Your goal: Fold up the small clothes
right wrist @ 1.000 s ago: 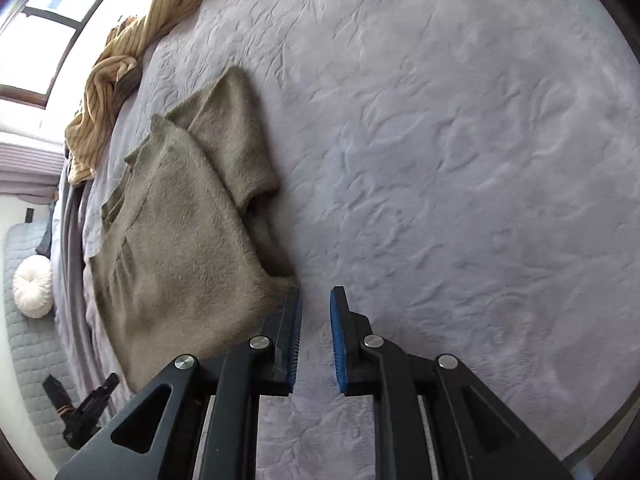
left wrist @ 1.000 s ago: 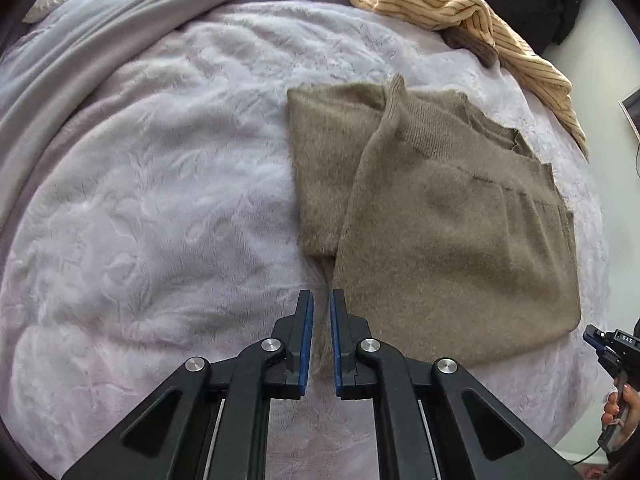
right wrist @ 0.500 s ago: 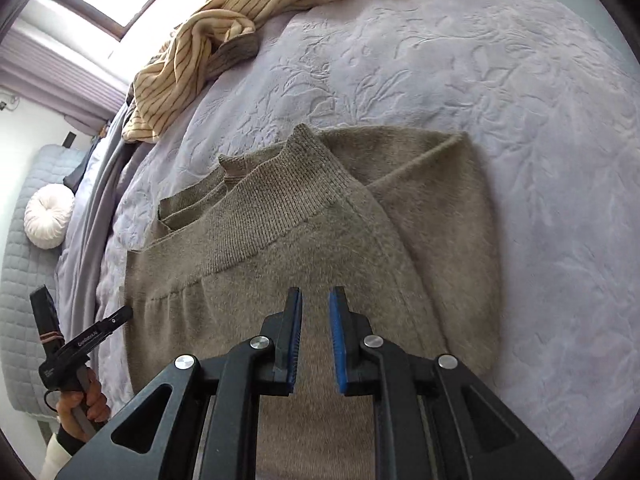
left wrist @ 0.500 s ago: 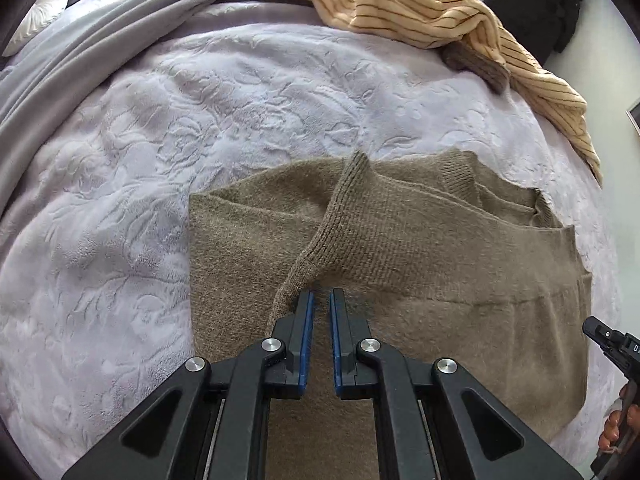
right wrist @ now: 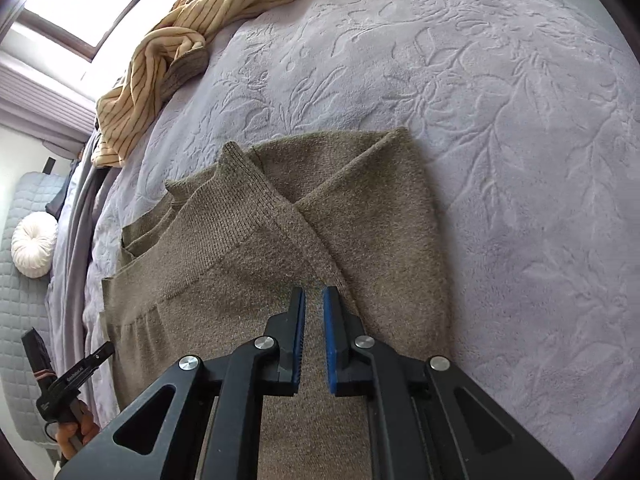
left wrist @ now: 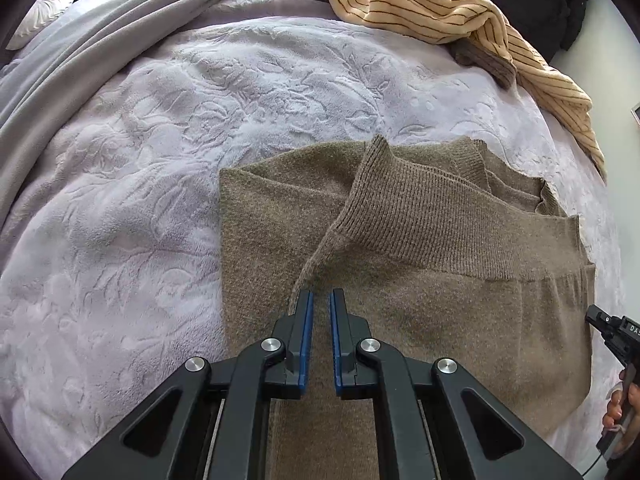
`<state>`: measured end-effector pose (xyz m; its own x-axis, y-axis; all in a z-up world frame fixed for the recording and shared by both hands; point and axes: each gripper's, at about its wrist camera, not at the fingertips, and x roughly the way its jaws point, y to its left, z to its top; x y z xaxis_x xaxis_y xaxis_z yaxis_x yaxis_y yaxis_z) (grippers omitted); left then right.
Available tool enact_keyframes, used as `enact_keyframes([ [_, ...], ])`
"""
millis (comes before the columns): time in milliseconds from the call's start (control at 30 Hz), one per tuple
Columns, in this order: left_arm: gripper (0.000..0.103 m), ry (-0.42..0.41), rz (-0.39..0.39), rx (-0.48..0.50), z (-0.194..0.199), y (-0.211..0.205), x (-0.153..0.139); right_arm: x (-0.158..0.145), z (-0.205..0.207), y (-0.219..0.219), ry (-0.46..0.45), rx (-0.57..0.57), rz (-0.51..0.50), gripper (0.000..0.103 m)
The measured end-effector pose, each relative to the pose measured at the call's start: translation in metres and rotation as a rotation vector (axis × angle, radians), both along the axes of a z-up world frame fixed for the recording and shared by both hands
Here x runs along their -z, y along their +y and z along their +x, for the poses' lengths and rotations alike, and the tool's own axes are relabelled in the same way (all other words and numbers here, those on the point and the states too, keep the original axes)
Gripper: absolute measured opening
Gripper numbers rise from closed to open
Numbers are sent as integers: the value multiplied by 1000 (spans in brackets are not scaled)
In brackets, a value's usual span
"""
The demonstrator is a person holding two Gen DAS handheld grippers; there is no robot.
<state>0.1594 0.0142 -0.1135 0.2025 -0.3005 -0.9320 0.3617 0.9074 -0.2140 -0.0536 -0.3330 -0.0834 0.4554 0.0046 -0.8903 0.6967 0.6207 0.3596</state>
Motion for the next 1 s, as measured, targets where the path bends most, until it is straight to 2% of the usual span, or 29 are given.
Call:
enact_keyframes([
  [67,10,6,7,4,-6,2,-2,-4,-4,3,-8,5,5,13],
  [533,10,47,62,28,-52,12,-5,-16,-27,49,-5,-32,55,13],
  [867,10,65,71,36,-64,23,-9,-13,-29,78,10,-50,90,14],
  [1000,10,64,78,47,-67,27,-11,-12,-28,89,14,-61,98,17],
])
